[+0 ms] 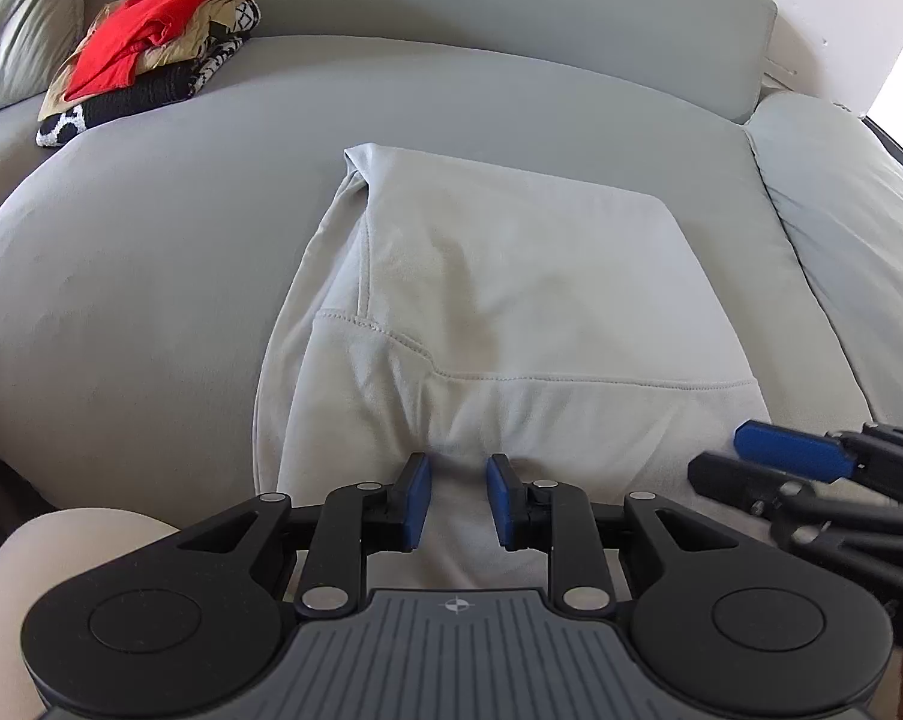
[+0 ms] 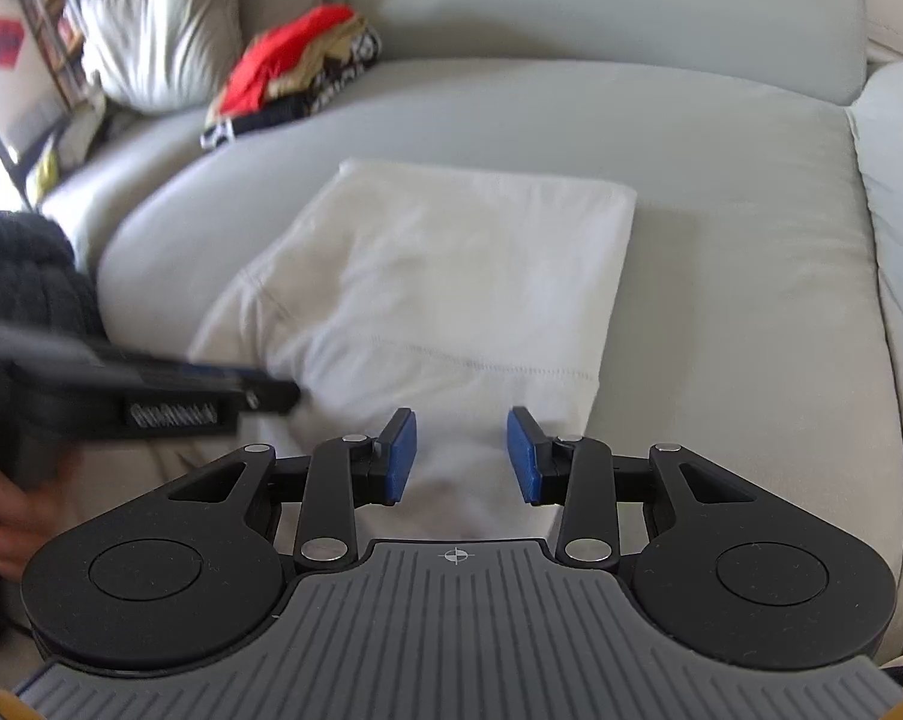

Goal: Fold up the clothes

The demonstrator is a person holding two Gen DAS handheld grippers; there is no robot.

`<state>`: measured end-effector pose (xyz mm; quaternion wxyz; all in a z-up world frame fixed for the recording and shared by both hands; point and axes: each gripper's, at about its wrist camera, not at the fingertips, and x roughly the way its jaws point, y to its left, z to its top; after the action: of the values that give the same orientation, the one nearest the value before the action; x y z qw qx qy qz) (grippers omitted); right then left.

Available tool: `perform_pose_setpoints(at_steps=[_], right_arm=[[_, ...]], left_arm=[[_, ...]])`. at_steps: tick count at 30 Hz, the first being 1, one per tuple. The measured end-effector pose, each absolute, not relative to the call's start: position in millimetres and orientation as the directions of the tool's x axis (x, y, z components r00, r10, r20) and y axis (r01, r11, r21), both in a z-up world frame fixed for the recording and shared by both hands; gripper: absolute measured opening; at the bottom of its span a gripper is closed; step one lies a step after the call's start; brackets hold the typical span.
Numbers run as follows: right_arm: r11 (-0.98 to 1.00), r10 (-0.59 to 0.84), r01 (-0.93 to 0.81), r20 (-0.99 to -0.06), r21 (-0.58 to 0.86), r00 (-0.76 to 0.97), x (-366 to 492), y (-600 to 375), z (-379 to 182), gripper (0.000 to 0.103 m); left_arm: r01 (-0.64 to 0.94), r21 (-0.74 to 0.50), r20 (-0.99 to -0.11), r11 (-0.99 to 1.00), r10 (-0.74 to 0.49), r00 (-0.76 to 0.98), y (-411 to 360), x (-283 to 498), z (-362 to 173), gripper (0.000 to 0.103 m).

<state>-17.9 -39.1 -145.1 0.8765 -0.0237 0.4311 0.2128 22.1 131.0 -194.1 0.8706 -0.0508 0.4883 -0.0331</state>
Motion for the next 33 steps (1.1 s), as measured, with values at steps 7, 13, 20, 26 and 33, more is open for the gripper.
perform_pose_setpoints(at_steps=[7,13,20,26,33], right_arm=[[0.873,0.27,-0.487,-0.81,-0.022,0.52,-46.1,-38.4,-141.8,0.04],[0.916,0.225,-0.398,-0.875,0.041,0.428,-66.0,-75.3,-146.6,0.042],[0.955,0.263,-0.254,-0.838,0.154,0.478,-69.2,-108.2,-122.8,0.038],[0.915,0.396,-0.293,-0.757,0.278,0.519,-51.6,-94.3,-116.8,0.015],[0.912,0.361,-0.343,-0.84,0.226,0.406,-51.6,-64.6,-145.9,0.011]], left_arm=[[0.002,-0.136,-0.845,0.991,-0.117,0.523,134.7,20.5,-195.7,0.027],[-0.005,-0.117,-0.853,0.993,-0.098,0.513,133.2,13.2,-195.7,0.027],[0.037,-0.087,-0.9,0.996,-0.094,0.425,127.8,-23.5,-189.2,0.027],[0.087,-0.077,-0.804,0.993,-0.114,0.583,122.6,-26.3,-165.9,0.024],[0.152,-0.093,-0.857,0.984,-0.157,0.49,110.8,-3.3,-200.5,0.02]])
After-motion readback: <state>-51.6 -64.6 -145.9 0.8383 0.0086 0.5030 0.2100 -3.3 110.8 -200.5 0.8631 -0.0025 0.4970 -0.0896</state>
